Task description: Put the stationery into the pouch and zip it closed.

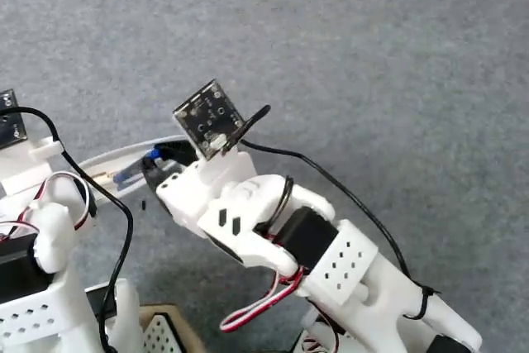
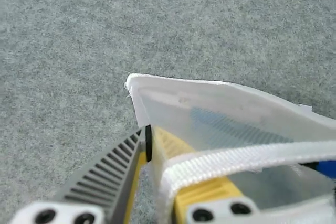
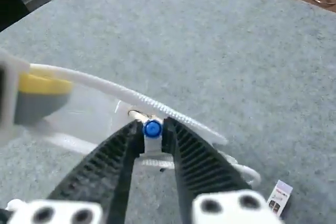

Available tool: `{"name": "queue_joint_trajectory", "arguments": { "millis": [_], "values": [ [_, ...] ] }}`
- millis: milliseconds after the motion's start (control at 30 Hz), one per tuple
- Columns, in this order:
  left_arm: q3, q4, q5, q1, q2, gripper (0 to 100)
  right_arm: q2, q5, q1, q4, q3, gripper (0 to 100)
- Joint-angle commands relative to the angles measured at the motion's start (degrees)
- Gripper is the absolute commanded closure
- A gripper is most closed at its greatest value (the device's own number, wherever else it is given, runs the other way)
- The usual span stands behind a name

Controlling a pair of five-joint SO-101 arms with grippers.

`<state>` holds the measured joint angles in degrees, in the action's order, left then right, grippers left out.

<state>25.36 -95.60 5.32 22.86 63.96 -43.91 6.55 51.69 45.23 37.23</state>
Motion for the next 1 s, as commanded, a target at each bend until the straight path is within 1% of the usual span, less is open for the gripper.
{"name": "queue_joint_trajectory", "arguments": {
  "millis": [0, 100, 233, 367, 667, 967],
  "values": [
    [-1.89, 2.20, 0.35, 0.40, 1.14, 97, 1.71, -5.54, 1.32, 3.16, 0.13, 73.1],
    [-1.89, 2.29, 0.44, 0.40, 1.14, 97, 1.45, -10.29, 2.20, 5.54, -0.48, 65.5],
    [-1.89, 2.29, 0.44, 0.40, 1.14, 97, 1.27, -13.71, 2.02, 8.62, -3.30, 61.3],
    [-1.89, 2.29, 0.44, 0.40, 1.14, 97, 1.27, -15.03, 1.67, 13.19, -7.78, 61.3],
    [-1.89, 2.29, 0.35, 0.40, 1.14, 97, 0.57, -14.86, -8.18, 14.95, -12.00, 61.3],
    [-1.89, 2.29, 0.35, 0.31, 1.14, 97, -9.27, -14.86, -8.53, 15.03, -14.37, 61.3]
  ]
}}
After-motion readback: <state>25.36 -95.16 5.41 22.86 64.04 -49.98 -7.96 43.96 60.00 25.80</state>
